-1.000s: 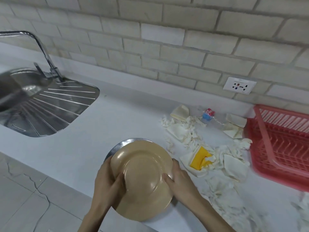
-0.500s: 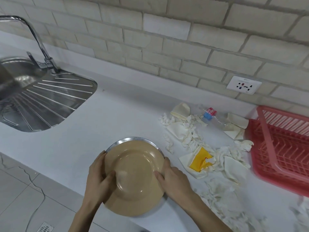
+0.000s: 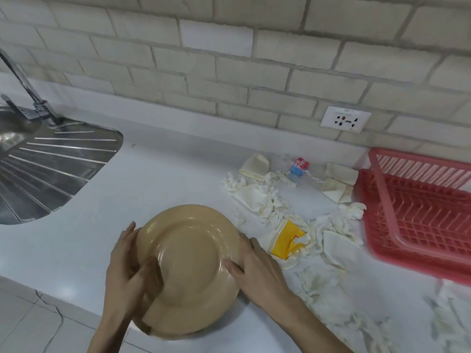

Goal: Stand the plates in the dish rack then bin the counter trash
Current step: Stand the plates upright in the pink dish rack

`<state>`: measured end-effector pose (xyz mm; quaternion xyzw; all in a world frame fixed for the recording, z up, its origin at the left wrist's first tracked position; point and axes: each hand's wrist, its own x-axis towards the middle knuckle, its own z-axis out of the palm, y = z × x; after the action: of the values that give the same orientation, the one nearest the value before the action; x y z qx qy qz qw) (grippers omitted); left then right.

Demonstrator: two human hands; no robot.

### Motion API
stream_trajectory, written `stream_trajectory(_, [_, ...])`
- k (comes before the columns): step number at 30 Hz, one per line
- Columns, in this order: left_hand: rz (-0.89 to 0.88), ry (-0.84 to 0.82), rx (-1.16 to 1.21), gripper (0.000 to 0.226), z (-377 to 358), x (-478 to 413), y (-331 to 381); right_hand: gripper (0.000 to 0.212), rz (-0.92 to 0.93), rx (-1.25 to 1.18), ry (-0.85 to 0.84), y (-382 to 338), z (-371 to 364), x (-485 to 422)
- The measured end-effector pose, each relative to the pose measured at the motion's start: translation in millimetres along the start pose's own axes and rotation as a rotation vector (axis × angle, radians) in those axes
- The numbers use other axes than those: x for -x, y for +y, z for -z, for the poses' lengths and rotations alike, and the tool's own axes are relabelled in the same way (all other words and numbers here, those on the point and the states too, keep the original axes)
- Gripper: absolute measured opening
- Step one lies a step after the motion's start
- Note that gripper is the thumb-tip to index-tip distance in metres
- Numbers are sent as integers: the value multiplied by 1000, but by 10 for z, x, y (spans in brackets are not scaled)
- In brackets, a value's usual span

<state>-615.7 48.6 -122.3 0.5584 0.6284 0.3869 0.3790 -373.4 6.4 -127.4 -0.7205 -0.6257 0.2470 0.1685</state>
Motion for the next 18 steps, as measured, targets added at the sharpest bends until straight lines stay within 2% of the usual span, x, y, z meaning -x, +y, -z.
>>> stream_trajectory(4, [58, -6, 59, 74, -248, 33, 361, 41, -3, -353, 65, 174, 396, 39])
stream_trajectory(7, [38, -49, 56, 65, -597, 116, 698, 41, -53, -614, 109, 357, 790, 109])
stream_trajectory(12, [6, -139, 293, 67, -1323, 250, 1141, 50, -68, -811, 263, 792, 1378, 330])
stream_trajectory(15, [-5, -229, 342, 59, -1732, 362, 1343, 44, -90, -903, 307, 1070, 1729, 547])
stream_trajectory(18, [-41, -303, 337, 63, -2177, 437, 1452, 43, -107, -977, 327, 1326, 2032, 768])
